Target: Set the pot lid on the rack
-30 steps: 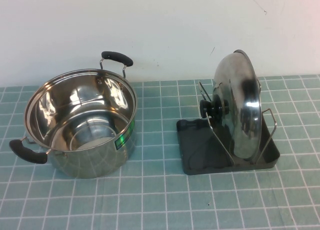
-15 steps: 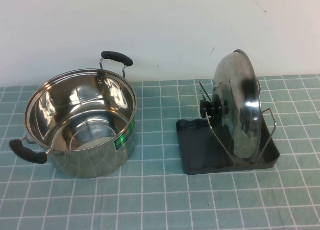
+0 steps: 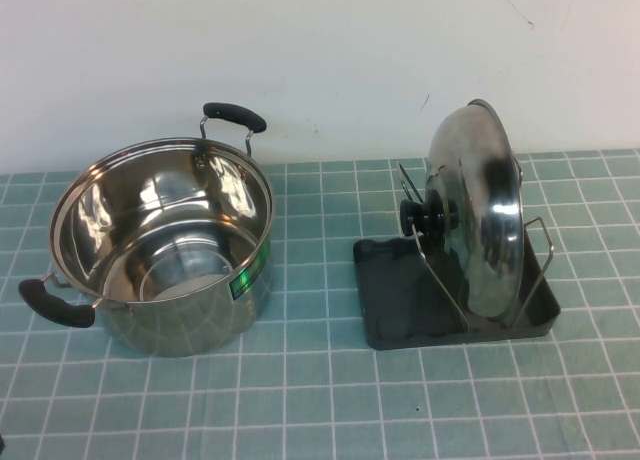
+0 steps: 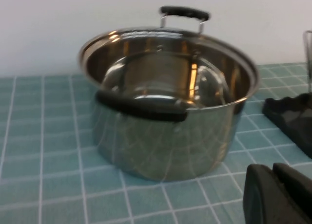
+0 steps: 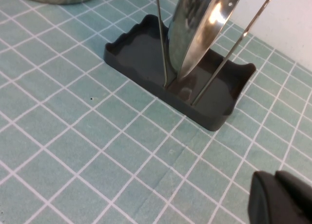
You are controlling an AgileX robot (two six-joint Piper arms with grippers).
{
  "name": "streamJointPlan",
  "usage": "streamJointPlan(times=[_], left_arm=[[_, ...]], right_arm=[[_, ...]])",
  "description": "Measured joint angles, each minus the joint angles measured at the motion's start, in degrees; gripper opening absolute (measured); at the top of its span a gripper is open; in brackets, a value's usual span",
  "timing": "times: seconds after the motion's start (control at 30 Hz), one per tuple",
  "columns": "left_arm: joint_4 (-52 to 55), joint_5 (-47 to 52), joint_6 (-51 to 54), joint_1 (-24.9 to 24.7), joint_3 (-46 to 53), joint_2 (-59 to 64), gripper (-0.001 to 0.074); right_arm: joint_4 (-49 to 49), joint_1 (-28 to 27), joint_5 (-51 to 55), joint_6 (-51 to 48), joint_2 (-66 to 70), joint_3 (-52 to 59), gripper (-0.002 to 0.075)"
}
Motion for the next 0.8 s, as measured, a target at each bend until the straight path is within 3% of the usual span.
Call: streamJointPlan(times=[0.17,0.3,0.43,0.57,0.8], left_arm=[[-9.36,0.29,6.73,9.59,1.36,-0.08,-0.0002],[-16.95,-2.02,15.71,15.59,4.90,-0.08,-0.0002],[-22.06,-7.14,17.70,20.51,10.68,-0.08,-0.0002],[-23.70,-8.37,17.95,23.76,11.10,-0.08,-0.0002],[-23.98,-8.22,18.12,24.05,11.10,-0.08,-0.0002]], right_arm=[[0.00,0.00,0.00,0.00,0.00,0.00,-0.0001],[0.00,0.00,0.00,0.00,0.00,0.00,-0.0001],[0.00,0.00,0.00,0.00,0.00,0.00,-0.0001],[0.00,0.00,0.00,0.00,0.00,0.00,-0.0001],[0.00,0.00,0.00,0.00,0.00,0.00,-0.0001]])
